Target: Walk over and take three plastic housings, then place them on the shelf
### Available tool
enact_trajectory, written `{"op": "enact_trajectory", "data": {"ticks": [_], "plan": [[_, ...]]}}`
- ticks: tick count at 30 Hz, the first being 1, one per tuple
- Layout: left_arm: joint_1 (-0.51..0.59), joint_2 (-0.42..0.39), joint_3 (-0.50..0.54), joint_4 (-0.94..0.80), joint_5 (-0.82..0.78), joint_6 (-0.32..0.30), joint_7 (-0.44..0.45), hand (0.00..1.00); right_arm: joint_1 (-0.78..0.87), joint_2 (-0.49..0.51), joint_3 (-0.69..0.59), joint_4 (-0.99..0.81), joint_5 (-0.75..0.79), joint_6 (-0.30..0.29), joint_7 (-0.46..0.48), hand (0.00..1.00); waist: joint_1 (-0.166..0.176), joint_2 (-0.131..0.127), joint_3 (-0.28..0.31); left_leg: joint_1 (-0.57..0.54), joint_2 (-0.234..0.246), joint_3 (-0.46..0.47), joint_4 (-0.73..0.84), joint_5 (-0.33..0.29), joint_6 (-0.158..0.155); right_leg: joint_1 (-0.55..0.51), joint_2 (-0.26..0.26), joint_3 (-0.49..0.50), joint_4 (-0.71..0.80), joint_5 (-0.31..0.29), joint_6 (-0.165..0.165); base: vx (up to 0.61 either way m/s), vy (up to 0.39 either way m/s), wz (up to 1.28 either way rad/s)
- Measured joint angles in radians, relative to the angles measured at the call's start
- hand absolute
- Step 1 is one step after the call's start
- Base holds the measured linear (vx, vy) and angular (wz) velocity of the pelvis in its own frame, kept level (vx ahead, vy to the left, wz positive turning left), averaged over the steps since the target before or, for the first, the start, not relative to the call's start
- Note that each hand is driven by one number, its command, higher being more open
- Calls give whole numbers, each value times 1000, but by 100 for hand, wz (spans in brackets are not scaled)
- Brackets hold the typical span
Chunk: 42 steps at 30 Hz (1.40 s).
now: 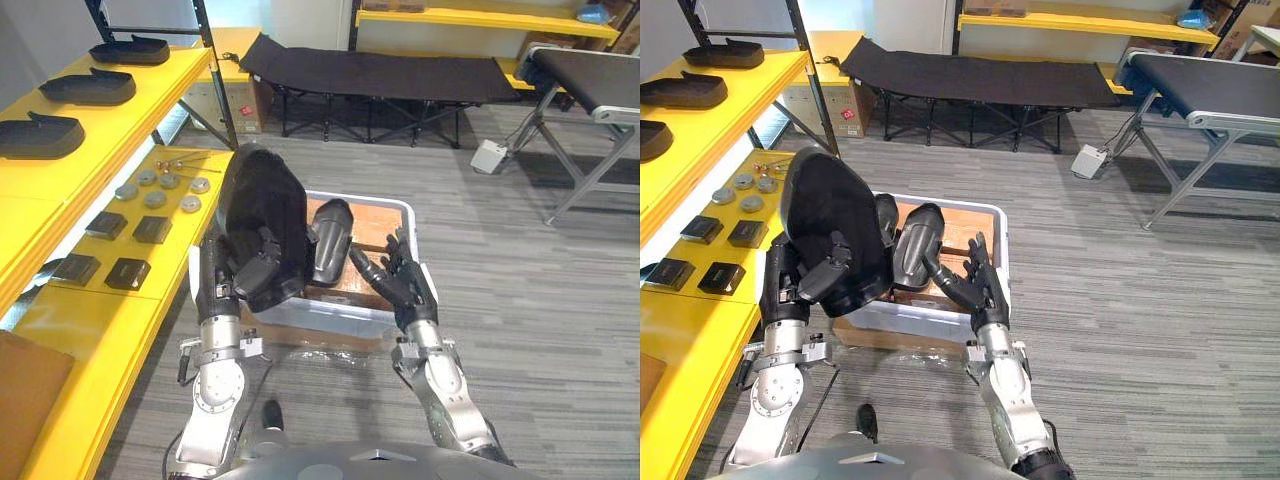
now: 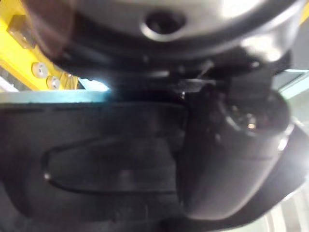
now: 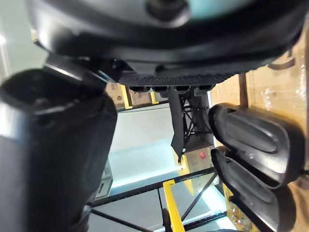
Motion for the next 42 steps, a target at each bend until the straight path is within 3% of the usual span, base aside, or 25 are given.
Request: {"op": "enact_trajectory", "data": {"ticks": [6, 12, 17, 22, 27, 32, 36, 38, 42], "plan": [[45, -3, -2, 0, -119, 0, -28, 0, 56, -2, -56, 0, 52, 11, 22, 100, -27, 9, -6, 2, 6, 13, -1, -4, -5, -10, 2, 18, 1, 0, 0, 16, -16, -9], [113, -7, 55, -2, -201, 3, -43, 0, 72, -35, -78, 1, 80, 47, 109, 100, -18, 23, -14, 2, 7, 7, -3, -10, -12, -8, 3, 13, 1, -5, -6, -9, -4, 1], [157, -47, 192, -125, -241, 21, 5, 0, 43, -47, -35, 8, 78, 80, 160, 100, 32, 24, -14, -7, -3, -50, -2, -11, -14, 22, 6, -49, -3, -10, -7, -4, -16, 35], [196, -85, 346, -193, -286, 5, -1, 0, -53, -47, 29, 41, 67, 80, 228, 100, 100, 20, -17, -47, -34, -169, -2, 10, -6, 61, 6, -170, 2, -27, 4, -4, -17, 69], [300, -125, 411, -193, -314, 0, -44, 0, -164, -45, 91, 61, 59, 80, 262, 100, 175, -5, -19, -70, -55, -234, -1, 20, -3, 83, 0, -243, 14, -47, 5, -25, 7, 48], [364, -136, 424, -191, -315, -5, -80, 0, -206, -47, 141, 89, 58, 91, 297, 100, 207, -21, -7, -71, -62, -261, 4, 21, -3, 80, -10, -263, 66, -82, 4, -43, 22, 17], [354, -135, 425, -192, -317, -29, -127, 0, -188, -62, 120, 99, 58, 102, 298, 100, 186, -17, 3, -122, -63, -259, 52, 11, 13, 101, 3, -337, 72, -92, 12, -98, 19, 53], [324, -134, 422, -191, -317, -29, -175, 0, -164, -82, 81, 96, 58, 102, 289, 100, 164, -5, 18, -149, -61, -223, 63, 8, 28, 123, 8, -415, 74, -98, 20, -110, 48, 118], [309, -135, 409, -192, -354, -33, -245, 0, -144, -98, 28, 93, 40, 101, 250, 100, 175, 34, 54, -160, -67, -177, 65, 10, 38, 146, 0, -462, 72, -100, 25, -87, 85, 52]]}}
